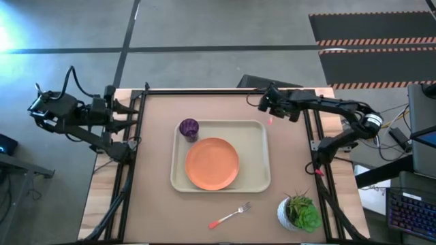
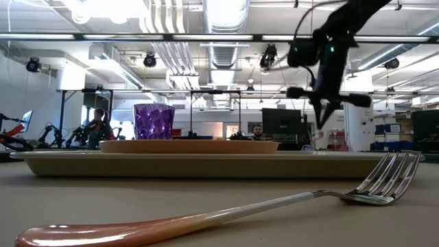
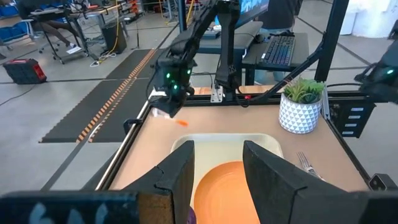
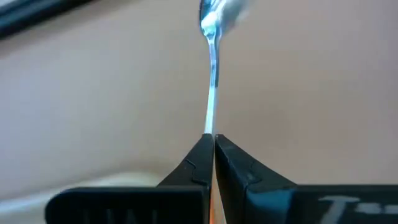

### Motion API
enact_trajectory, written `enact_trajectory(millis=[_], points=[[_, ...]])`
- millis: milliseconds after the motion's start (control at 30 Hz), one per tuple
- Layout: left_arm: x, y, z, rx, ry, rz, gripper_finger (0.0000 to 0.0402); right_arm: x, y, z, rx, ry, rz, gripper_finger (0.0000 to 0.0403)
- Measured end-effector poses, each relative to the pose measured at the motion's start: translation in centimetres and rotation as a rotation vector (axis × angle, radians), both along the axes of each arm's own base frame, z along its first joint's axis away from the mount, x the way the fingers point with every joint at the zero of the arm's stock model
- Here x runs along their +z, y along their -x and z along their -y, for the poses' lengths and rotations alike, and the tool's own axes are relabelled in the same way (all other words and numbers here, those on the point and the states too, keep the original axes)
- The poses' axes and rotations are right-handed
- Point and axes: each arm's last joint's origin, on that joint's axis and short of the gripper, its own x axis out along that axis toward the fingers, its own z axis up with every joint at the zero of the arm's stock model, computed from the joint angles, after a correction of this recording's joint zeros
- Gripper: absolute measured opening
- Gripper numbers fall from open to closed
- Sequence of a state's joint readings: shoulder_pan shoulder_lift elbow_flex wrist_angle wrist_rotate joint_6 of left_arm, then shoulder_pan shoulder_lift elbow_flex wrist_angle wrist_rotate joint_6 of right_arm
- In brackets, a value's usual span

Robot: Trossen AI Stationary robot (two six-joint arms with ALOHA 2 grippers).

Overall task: Pick and place plate/cup/fork/spoon on tray
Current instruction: Put the orange spoon on the beige tray

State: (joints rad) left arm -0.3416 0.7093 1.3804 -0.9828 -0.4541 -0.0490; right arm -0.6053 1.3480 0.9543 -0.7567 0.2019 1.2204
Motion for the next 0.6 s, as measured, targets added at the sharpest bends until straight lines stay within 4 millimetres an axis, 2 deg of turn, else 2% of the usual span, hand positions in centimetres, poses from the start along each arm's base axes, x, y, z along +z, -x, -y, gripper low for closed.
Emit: enact_trajectory(millis=[200, 333, 433, 600], points=[[0.0, -0.1, 0.0, -0.001, -0.003, -0.004, 0.012, 1.9, -3.3, -4.0, 0.141, -0.019, 0.062, 0.0006], [0.0, -0.1, 0.0, -0.001, -0.004, -0.005, 0.012, 1.5, -4.1, -6.9, 0.139, -0.016, -0.027, 0.0007], [-0.1, -0.1, 0.0, -0.001, -0.007, -0.012, 0.012, 1.3, -3.6, -7.4, 0.08, -0.039, -0.081, 0.0007], [-0.1, -0.1, 0.0, -0.001, -0.007, -0.013, 0.012, 1.4, -4.0, -6.7, 0.074, -0.003, -0.024, 0.0008]])
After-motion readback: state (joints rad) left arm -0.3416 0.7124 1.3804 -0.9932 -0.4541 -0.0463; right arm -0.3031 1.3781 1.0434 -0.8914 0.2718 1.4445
